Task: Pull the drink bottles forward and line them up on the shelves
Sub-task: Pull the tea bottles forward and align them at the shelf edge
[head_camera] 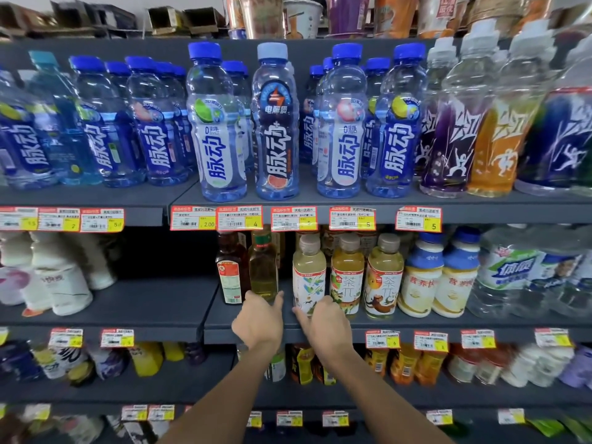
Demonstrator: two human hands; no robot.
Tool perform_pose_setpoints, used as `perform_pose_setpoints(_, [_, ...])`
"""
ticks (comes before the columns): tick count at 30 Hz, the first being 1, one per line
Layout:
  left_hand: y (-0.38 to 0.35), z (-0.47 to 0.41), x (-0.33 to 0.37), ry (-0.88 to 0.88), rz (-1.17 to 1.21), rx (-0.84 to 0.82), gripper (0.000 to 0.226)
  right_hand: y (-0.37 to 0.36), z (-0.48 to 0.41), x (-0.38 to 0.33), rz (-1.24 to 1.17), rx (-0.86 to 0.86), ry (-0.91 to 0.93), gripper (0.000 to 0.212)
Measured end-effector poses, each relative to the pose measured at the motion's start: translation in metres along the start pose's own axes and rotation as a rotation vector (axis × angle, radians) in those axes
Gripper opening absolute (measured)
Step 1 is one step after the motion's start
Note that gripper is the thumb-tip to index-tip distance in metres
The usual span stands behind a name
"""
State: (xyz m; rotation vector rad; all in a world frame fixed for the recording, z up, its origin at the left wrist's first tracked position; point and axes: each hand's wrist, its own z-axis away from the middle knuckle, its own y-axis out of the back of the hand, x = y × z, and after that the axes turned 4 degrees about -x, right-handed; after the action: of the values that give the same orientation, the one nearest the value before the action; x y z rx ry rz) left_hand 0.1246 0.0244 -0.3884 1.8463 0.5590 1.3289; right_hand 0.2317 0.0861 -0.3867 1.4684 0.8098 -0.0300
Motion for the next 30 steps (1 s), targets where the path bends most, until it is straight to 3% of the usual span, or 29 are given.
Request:
perform_pose_setpoints(5, [-0.006, -0.006, 0.011, 0.034, -0.005, 0.004, 0.055, -0.001, -0.002, 0.000, -0.002, -0.014, 0.004, 0.058])
perform_pose_setpoints(12, [-0.003, -0.010, -0.005, -0.080, 0.015, -0.014, 0.054, -0.001, 0.001, 0.001, 0.006, 0.009, 0.026, 0.057])
perform_pose_setpoints(17, [0.017, -0.018, -0.039, -0.245, -0.006, -0.129, 0.056, 0.001, 0.002, 0.000, 0.024, 0.011, 0.033, 0.057])
perform_pose_setpoints(20, [0.034, -0.030, -0.053, -0.330, -0.034, -0.279, 0.067, 0.002, 0.003, -0.003, 0.032, 0.011, 0.005, 0.059])
perform_pose_setpoints(24, [0.053, -0.043, -0.058, -0.401, 0.015, -0.476, 0.050, 0.004, 0.005, -0.008, 0.029, 0.013, -0.024, 0.068])
perform_pose_setpoints(30, [0.055, -0.040, -0.056, -0.438, 0.048, -0.494, 0.046, 0.002, 0.015, -0.013, 0.039, 0.042, 0.031, 0.071])
